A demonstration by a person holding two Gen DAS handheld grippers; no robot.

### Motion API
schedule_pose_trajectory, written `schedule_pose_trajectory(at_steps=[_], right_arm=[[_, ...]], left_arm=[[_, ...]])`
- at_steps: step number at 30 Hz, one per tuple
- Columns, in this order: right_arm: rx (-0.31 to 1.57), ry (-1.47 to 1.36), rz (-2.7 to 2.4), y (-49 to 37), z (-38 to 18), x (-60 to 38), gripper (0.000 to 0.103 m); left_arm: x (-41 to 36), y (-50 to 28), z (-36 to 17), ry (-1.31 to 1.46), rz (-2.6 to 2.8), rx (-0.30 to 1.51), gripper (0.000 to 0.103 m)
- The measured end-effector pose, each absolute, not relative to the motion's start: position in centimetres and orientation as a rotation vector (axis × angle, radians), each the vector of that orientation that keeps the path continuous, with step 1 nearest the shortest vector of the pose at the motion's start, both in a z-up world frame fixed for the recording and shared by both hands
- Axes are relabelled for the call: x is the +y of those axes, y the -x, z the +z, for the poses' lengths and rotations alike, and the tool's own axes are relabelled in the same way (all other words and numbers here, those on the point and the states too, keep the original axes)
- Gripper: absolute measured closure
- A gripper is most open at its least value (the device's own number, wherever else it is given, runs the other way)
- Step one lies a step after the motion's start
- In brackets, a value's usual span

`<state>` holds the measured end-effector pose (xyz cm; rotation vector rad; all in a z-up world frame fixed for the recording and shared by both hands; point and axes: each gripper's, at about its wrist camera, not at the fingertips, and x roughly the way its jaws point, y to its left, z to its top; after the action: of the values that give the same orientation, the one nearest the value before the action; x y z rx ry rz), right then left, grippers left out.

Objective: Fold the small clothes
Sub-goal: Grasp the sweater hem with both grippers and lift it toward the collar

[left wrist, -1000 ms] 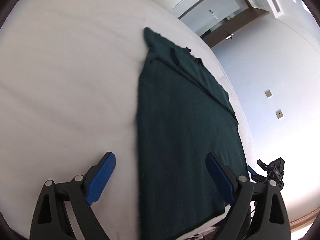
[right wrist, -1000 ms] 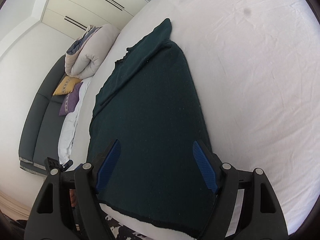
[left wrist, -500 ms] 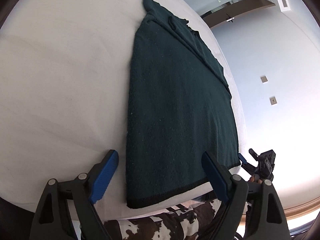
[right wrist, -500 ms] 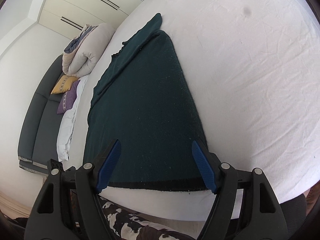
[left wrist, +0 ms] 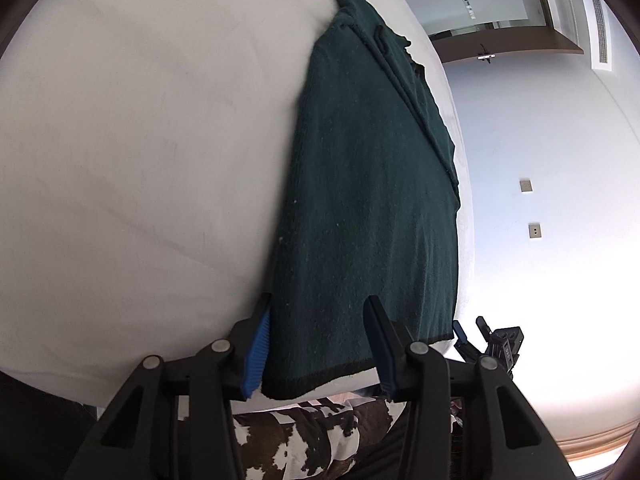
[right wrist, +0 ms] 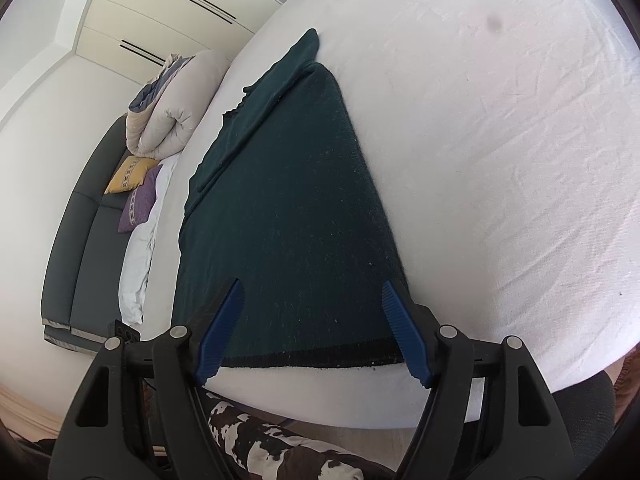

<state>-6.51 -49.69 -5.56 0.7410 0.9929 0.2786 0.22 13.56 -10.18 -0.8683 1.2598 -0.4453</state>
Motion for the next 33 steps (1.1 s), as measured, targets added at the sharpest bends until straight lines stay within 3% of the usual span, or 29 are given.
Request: schedule_pose_trajectory(at_steps=[2,4,6,12,18,29,32,33], right_arm=[[0.994,-0.735,0.267,6.5,-5.3,-49.9,0.033],[1.0,-0.724,0.249,6.7,-5.0,-50.1,0.033],[1.021,-0.697,0.208,6.7,-5.0,-50.4,0.033],[1.096,-0.661,0.171,6.3,-5.8,-50.8,0.044],[1.166,-0.679,0.137,5.8,-6.3,-51.9,0.07],[1.23,-0.654,0.19,5.2,-6.6,-51.3,0.069],[1.233,-0.648,0.204,5.5,-6.7,-51.0,0.078],[1.235,-0.644,0.202,5.6,-6.7,-51.1,0.085]], left_arm=[[13.4,-0.2,-10.1,0.865,-0.447,1.26,0.057],[13.1,-0.3,-10.1,0.837,-0.441,1.266,0.069],[13.0,-0.3,-10.4,0.836,-0.44,1.279,0.095],[13.1,0.0,-10.5,0.829,-0.443,1.262,0.096],[13.5,0.3,-10.0,0.823,-0.464,1.231,0.096],[14.3,1.2,-9.3,0.847,-0.499,1.177,0.096],[14.6,1.4,-9.1,0.856,-0.503,1.169,0.097],[14.7,1.4,-9.2,0.86,-0.504,1.167,0.097]])
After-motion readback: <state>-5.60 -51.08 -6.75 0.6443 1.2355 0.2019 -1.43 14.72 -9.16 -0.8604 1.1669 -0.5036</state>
